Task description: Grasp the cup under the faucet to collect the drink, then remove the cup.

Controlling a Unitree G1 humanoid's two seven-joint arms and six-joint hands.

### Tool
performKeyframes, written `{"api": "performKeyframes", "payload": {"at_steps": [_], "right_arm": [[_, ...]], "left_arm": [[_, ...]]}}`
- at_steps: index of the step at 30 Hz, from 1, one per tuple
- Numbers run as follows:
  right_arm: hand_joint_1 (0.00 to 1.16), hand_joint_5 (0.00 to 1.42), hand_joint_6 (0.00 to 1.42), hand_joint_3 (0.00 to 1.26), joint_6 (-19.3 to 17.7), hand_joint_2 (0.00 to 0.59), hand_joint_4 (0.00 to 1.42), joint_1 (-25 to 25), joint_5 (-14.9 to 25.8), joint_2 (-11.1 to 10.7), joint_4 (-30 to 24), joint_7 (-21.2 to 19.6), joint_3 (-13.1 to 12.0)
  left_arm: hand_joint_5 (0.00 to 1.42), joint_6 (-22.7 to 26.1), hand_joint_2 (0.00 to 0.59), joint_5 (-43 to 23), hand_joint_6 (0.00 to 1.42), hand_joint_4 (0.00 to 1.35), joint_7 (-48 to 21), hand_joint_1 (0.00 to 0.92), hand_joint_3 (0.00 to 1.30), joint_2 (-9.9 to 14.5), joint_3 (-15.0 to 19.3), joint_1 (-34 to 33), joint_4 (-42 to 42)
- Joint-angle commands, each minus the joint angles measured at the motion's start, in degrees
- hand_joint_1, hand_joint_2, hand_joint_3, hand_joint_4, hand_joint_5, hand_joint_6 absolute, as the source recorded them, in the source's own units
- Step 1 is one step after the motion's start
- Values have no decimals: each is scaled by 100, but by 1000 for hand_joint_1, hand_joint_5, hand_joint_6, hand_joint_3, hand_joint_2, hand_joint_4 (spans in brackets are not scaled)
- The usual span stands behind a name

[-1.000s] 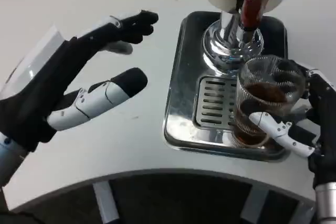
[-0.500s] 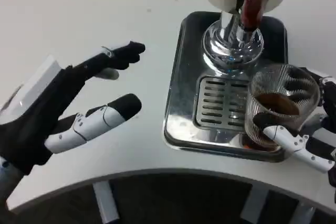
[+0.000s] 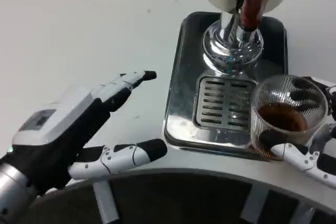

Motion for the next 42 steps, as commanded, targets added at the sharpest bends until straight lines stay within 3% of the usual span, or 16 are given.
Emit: {"api": "performKeyframes", "payload": {"at_steps": [1, 21, 31, 42], "right_arm": [[806, 982, 1141, 778, -281, 218, 851, 129, 124, 21, -412, 97, -6], [806, 1008, 1168, 805, -221, 218, 877, 815, 219, 183, -1418, 713, 506], [806, 1008, 1178, 806, -294, 218, 878, 1006, 377, 105, -1723, 1023, 576], [806, 1019, 1185, 807, -379, 218, 878, 1208, 480, -84, -1897, 1346, 838]], "left_arm": [[10, -38, 103, 193, 130, 0, -58, 0, 73, 96, -129, 234, -147], [0, -31, 100, 388, 67, 0, -196, 0, 0, 36, -104, 1109, -1105], [0, 87, 100, 424, 54, 0, -315, 0, 0, 25, 174, 1550, -1748], [0, 125, 99, 410, 45, 0, -469, 0, 0, -17, 387, 2027, -2176]]}}
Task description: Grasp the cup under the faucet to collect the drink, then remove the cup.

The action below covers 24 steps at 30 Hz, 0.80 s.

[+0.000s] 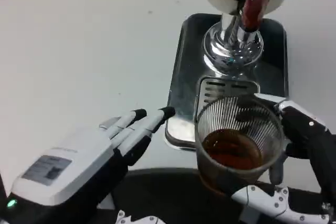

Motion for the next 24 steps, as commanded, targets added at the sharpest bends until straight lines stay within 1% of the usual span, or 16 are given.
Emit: {"api": "performKeyframes", "payload": {"at_steps": [1, 5, 14, 19, 24], "right_arm": [[806, 1019, 1185, 807, -346, 218, 878, 54, 194, -45, -198, 85, 79], [806, 1019, 1185, 807, -355, 218, 878, 21, 247, -97, -179, 170, 93], [801, 1020, 1185, 810, -286, 225, 878, -75, 302, -121, -181, 255, 218], [799, 1020, 1185, 814, -276, 227, 878, -92, 320, -130, -169, 289, 217], [798, 1020, 1185, 815, -303, 228, 878, -30, 329, -136, -194, 301, 200]], "left_arm": [[0, -45, 99, -32, 45, 0, -101, 0, 0, -14, 141, 285, -222], [0, -88, 99, -96, 44, 0, -114, 0, 0, -43, 358, 505, -342], [0, -213, 99, -241, 44, 0, -133, 0, 0, -106, 839, 936, -462], [0, -296, 99, -303, 44, 0, -155, 0, 0, -126, 962, 1074, -483], [0, -330, 99, -313, 44, 0, -174, 0, 0, -155, 954, 1116, -506]]}}
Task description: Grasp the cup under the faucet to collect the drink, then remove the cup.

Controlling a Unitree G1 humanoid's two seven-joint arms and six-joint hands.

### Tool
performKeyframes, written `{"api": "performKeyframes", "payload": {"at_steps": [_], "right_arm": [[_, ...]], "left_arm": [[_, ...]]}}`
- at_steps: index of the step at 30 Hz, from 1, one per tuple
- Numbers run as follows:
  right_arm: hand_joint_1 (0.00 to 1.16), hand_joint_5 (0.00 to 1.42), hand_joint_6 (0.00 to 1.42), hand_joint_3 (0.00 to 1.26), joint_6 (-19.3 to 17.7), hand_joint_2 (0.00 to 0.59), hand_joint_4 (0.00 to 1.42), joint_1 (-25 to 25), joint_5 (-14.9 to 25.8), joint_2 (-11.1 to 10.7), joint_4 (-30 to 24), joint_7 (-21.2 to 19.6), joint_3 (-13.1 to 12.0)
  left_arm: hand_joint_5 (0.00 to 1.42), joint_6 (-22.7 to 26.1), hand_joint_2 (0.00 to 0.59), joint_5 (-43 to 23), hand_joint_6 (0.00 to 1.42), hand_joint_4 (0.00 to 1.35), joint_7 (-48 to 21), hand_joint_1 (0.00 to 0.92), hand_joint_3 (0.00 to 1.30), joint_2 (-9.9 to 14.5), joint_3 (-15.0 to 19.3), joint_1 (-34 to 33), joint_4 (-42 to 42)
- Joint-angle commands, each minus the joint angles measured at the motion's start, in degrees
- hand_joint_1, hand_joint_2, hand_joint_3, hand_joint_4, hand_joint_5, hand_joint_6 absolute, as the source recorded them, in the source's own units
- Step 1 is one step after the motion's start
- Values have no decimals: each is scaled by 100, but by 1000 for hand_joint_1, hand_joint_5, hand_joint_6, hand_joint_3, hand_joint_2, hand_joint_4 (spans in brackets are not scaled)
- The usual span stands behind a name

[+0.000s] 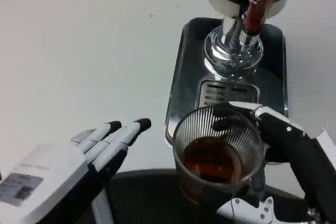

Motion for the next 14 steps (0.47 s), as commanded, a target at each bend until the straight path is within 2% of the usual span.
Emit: {"api": "performKeyframes", "payload": {"at_steps": [1, 14], "right_arm": [[798, 1020, 1185, 815, -231, 228, 878, 52, 176, 4, -202, 14, 1], [797, 1020, 1185, 816, -236, 228, 888, 153, 281, -71, -302, 70, -118]], "left_arm": [[0, -107, 99, -71, 44, 0, -94, 0, 0, -45, 20, 116, -87], [0, -170, 95, 5, 34, 0, -127, 0, 0, -50, -31, 71, -65]]}}
